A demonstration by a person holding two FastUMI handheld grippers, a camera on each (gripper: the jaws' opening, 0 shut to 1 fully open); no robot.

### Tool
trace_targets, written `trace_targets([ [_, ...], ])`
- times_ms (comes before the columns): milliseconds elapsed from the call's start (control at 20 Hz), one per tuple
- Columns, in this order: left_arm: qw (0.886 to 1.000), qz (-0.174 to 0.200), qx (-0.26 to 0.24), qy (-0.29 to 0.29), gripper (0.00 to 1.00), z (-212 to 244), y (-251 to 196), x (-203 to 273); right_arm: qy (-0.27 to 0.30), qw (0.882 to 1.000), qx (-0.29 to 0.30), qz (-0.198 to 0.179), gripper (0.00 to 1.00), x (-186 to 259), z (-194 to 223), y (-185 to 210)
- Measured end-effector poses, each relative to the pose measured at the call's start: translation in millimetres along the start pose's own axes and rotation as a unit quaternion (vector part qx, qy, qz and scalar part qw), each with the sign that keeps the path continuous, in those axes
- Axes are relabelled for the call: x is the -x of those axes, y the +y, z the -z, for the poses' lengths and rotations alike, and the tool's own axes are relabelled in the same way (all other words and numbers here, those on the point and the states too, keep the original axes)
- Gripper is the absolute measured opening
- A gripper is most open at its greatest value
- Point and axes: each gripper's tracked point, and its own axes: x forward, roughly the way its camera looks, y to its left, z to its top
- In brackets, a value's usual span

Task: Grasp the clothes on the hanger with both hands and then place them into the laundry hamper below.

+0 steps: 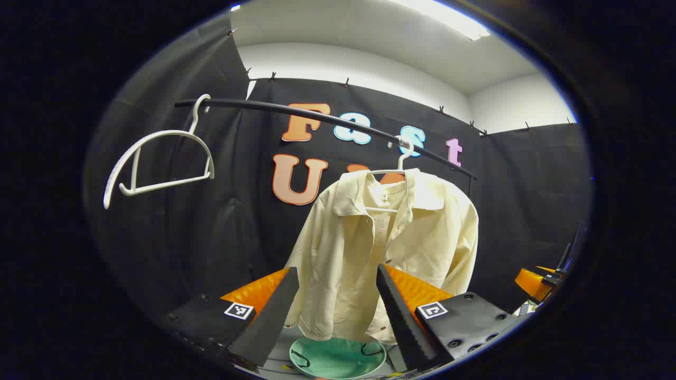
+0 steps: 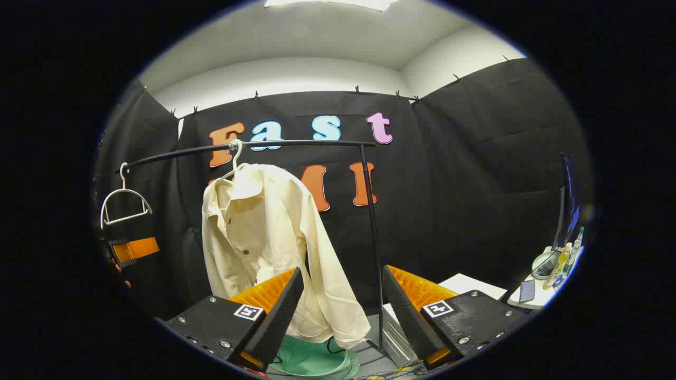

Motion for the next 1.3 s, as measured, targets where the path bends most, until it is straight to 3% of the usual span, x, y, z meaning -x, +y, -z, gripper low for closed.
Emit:
trace_targets([
  [50,1.0,-0.008,-0.004,0.005,1.0,-1,0,1,0.005,1.0,-0.003,-0.006,0.94,-1,2,-2],
  [100,1.0,-0.017,-0.008,0.011,0.93,-2,-1,3,0.011,1.0,-0.008,-0.012,0.94,-4,4,-2],
  [250,0.999,-0.027,-0.02,0.003,1.0,-16,-5,8,0.023,0.999,-0.022,-0.032,0.94,-12,4,-1],
  [300,0.999,-0.029,-0.023,0.002,0.93,-17,-4,8,0.023,0.999,-0.021,-0.032,0.94,-14,5,-3],
  [500,1.0,-0.024,-0.006,0.014,0.97,-8,5,2,0.028,0.999,-0.01,-0.016,0.94,-18,13,2],
  [700,1.0,-0.009,-0.02,0.007,1.0,-16,35,-15,0.015,1.0,-0.003,0.015,0.94,-22,13,22],
  [950,1.0,0.017,-0.015,0.013,0.97,-12,61,-33,0.008,1.0,0.004,0.02,0.95,-32,17,80],
  [1300,0.998,0.055,0.003,0.038,1.0,1,78,-49,-0.007,1.0,0.016,-0.02,0.94,-69,-10,173],
])
